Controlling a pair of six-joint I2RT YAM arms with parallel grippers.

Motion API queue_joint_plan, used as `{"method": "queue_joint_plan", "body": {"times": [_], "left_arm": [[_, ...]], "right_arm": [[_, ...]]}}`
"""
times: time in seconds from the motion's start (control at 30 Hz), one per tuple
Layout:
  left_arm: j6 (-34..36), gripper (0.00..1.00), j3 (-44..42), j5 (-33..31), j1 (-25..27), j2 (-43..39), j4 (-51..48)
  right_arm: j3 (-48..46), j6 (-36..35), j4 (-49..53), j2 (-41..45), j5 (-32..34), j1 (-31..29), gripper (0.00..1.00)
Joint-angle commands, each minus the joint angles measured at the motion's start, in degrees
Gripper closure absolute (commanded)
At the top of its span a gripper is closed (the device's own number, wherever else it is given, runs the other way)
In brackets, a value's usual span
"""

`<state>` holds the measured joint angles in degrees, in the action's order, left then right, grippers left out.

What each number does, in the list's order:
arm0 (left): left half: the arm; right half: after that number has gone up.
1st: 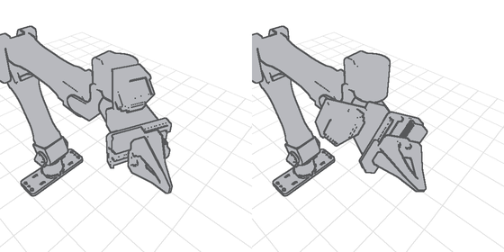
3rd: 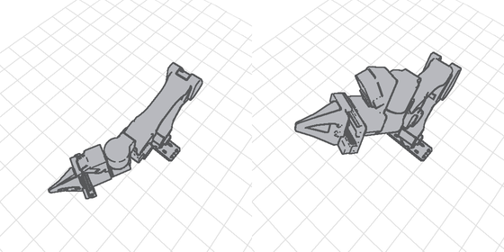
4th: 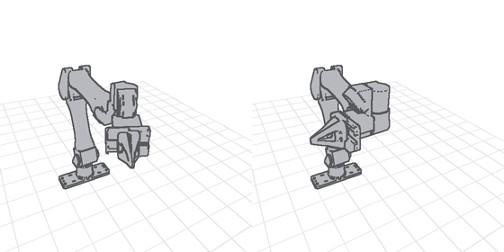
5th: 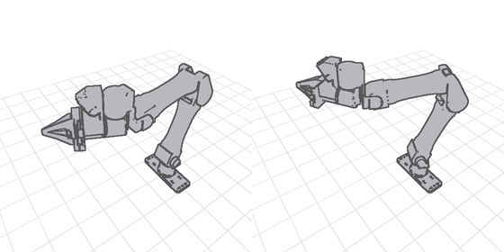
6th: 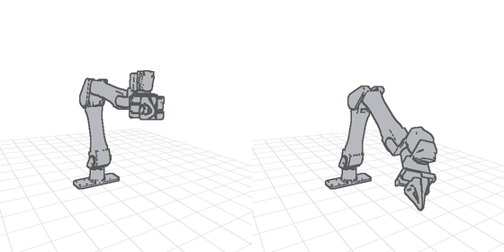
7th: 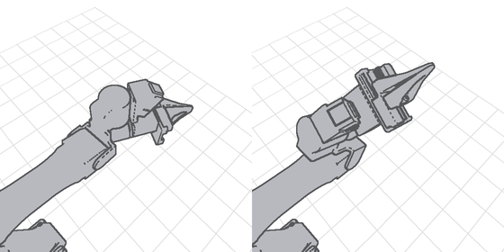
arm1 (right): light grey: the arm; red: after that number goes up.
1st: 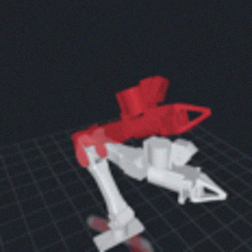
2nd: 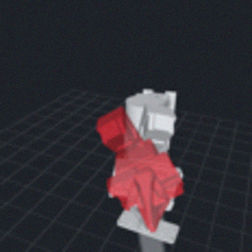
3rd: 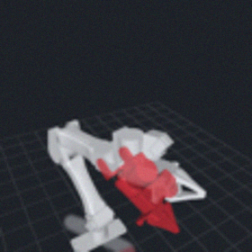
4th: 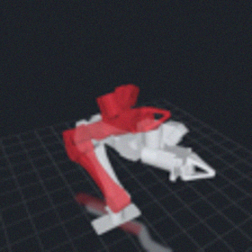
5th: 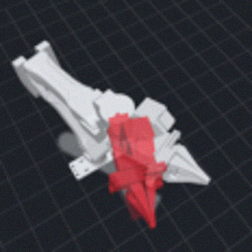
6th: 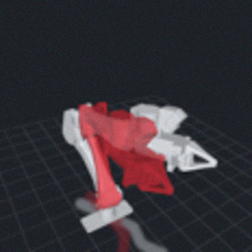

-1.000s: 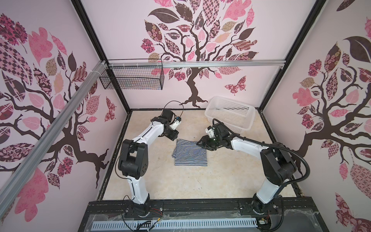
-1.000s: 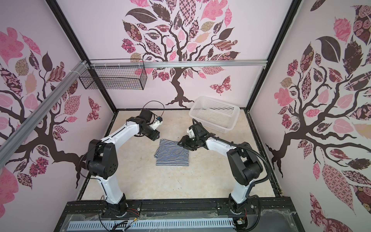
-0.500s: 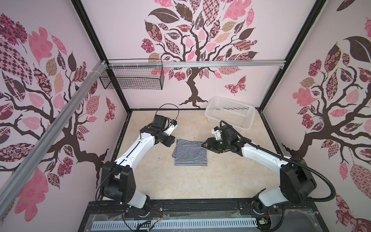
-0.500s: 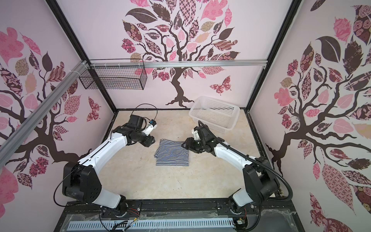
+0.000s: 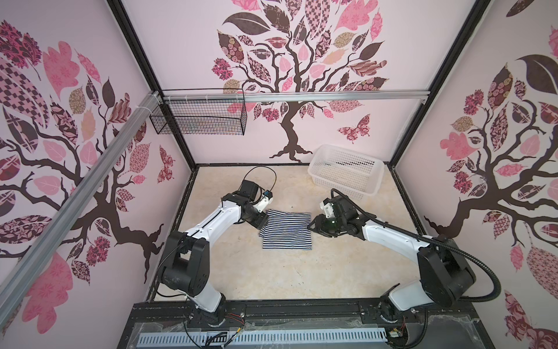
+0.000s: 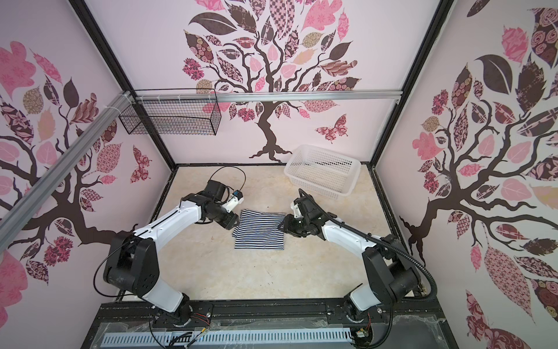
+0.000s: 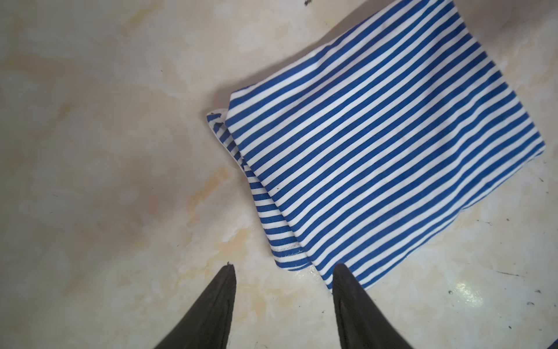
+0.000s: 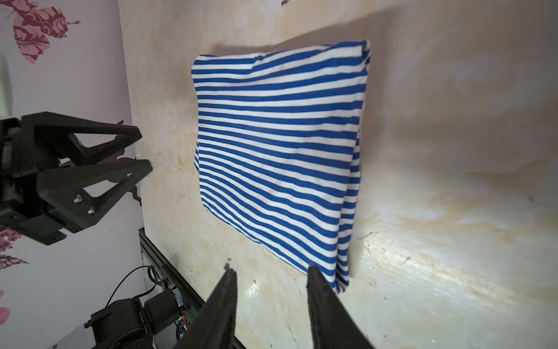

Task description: Fold and stack the tank tops

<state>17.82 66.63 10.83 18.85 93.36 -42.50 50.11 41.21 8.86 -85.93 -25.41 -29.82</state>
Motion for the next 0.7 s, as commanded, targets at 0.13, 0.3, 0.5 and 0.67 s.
{"method": "queue_joint_plan", "body": {"times": [0.13,0.3,0.5,0.67], "left_arm": [[-0.9,0.44,-1.7,3.2,0.0,0.7,0.3],[-0.9,0.44,-3.2,3.0,0.0,2.4,2.3],[-1.2,0.45,-1.7,6.0,0.0,6.1,1.6],[-1.3,0.46,-0.5,5.6,0.1,8.1,1.0]], "right_arm": [[-1.3,0.2,-1.8,0.0,-0.4,0.0,0.43],[-4.6,0.7,-4.0,-0.7,-1.0,0.0,0.43],[-6.7,1.2,-5.6,-0.2,-1.1,-0.1,0.43],[-7.0,1.0,-5.8,-0.4,-1.2,-0.1,0.43]]}}
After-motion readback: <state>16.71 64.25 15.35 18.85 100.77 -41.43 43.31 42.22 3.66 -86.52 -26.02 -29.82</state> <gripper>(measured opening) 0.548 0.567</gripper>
